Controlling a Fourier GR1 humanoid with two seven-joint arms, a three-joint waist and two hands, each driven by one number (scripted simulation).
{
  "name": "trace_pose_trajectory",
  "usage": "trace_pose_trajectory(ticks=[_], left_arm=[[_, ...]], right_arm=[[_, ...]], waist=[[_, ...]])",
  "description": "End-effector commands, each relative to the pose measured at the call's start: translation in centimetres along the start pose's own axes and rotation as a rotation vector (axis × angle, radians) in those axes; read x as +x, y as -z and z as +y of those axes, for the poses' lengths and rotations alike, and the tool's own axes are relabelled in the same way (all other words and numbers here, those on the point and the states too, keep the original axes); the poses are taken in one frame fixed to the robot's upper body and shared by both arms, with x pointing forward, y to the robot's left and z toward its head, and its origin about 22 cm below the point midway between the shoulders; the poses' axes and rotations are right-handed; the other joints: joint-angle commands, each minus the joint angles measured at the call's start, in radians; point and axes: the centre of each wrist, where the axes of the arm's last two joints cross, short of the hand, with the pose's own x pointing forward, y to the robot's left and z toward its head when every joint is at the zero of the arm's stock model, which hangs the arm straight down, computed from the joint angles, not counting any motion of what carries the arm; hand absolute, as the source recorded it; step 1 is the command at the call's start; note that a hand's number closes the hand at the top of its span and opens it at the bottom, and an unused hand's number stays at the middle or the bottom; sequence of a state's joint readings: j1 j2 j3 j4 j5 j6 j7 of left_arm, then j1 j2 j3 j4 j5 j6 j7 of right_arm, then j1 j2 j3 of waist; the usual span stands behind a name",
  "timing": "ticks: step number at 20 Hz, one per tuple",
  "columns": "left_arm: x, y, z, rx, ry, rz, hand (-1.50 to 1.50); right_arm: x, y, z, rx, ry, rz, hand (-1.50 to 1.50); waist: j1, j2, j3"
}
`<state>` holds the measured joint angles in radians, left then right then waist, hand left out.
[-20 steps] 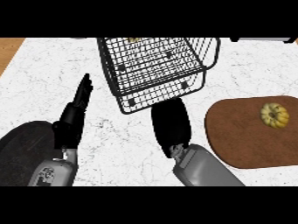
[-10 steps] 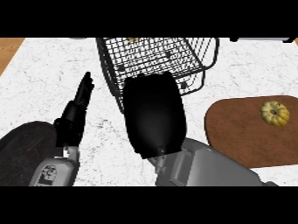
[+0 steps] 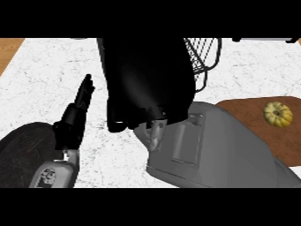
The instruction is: Pick the bell pepper from the cutting board and place it in the tiered basket
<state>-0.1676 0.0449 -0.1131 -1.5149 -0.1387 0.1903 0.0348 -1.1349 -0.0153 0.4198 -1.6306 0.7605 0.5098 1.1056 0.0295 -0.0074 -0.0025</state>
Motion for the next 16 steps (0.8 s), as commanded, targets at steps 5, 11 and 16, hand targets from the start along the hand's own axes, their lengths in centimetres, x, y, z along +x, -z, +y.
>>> trace_pose_trajectory(ticks=[5,11,16], left_arm=[[0.3,0.5,0.3,0.009,0.013,-0.010,0.00],[0.5,-0.1,0.3,0.013,-0.009,-0.012,0.00],[-0.8,-0.6,0.9,0.015,0.016,-0.008,0.00]], right_arm=[[3.0,3.2,-0.8,0.008,0.044,0.170,1.50],[2.7,6.9,-1.0,-0.030,-0.011,0.215,1.50],[1.7,10.1,0.2,-0.040,-0.049,0.205,1.50]], waist=[[-0.007,0.008,0.000],[-0.012,0.009,0.001],[-0.006,0.012,0.001]])
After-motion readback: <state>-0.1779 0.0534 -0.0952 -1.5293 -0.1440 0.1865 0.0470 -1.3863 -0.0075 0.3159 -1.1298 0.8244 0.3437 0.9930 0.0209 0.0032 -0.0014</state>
